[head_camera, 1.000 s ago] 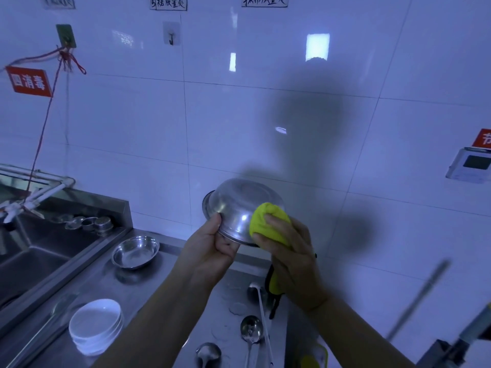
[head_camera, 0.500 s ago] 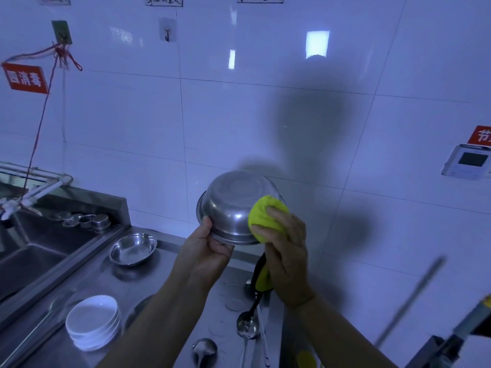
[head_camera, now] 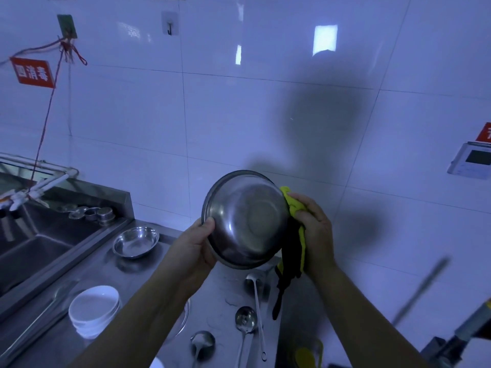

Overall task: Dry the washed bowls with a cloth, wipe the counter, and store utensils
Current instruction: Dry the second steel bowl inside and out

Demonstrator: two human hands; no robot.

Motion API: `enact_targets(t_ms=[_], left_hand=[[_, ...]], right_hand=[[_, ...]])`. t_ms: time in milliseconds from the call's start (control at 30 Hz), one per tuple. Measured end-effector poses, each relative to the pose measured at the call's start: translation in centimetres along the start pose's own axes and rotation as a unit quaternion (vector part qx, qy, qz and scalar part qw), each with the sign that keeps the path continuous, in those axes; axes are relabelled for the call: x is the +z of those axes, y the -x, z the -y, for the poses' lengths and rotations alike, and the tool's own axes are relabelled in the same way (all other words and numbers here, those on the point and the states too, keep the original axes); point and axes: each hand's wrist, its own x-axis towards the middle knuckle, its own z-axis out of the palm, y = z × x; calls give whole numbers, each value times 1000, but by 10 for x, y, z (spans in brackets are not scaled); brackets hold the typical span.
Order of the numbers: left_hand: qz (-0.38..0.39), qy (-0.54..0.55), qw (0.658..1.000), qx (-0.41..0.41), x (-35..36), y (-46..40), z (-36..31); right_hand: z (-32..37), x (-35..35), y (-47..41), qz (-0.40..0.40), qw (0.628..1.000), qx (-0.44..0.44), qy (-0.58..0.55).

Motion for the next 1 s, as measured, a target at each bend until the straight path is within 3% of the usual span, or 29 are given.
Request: enact_targets(t_ms=[100, 233, 333, 467, 633, 767, 867, 1000], left_hand=[[-7, -99, 995, -16, 7, 5, 13], [-26, -134, 990, -23, 19, 7, 30], [-49, -151, 987, -12, 20, 4, 30], [-74, -196, 978, -9, 11, 8, 36], [-133, -216, 967, -35, -13, 28, 54], [-203, -231, 951, -35, -41, 53, 65], [-276, -254, 927, -9, -65, 70, 61], [-297, -268, 916, 4, -92, 89, 56]], right_hand=[[16, 6, -9, 72, 990, -39, 117], [20, 26, -7, 206, 888, -164, 378], [13, 33, 4, 243, 841, -229, 427], [-5, 28, 12, 230, 855, -246, 395], [-49, 6, 20, 180, 932, -79, 306], [-93, -16, 46, 166, 950, 72, 254], [-133, -31, 86, 150, 947, 184, 219], [-180, -44, 163, 147, 908, 318, 231]])
